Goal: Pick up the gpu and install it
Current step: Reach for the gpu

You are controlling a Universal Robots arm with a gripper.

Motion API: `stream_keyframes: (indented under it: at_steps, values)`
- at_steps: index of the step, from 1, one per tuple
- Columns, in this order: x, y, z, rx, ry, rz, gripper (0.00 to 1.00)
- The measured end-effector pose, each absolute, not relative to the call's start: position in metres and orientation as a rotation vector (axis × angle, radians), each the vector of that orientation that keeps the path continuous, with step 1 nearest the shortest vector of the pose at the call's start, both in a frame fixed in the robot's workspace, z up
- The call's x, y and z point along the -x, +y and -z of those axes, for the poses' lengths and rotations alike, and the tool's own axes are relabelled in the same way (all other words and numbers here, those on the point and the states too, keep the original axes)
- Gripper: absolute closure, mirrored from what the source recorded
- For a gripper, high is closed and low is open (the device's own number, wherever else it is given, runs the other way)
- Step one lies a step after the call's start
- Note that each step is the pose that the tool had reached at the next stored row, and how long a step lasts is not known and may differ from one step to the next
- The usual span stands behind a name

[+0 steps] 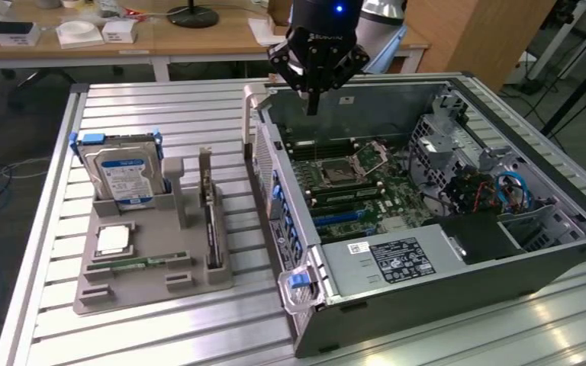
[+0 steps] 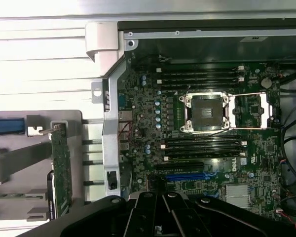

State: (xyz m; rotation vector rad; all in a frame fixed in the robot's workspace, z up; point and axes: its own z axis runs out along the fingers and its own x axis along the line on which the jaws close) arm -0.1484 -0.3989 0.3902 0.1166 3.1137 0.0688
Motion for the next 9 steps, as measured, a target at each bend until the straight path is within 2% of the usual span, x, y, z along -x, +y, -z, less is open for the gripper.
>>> stream_keyframes:
  at_steps: [9]
  values:
    - [0.1536, -0.3989, -0.3898, -0.117, 3.114, -0.069, 0.89]
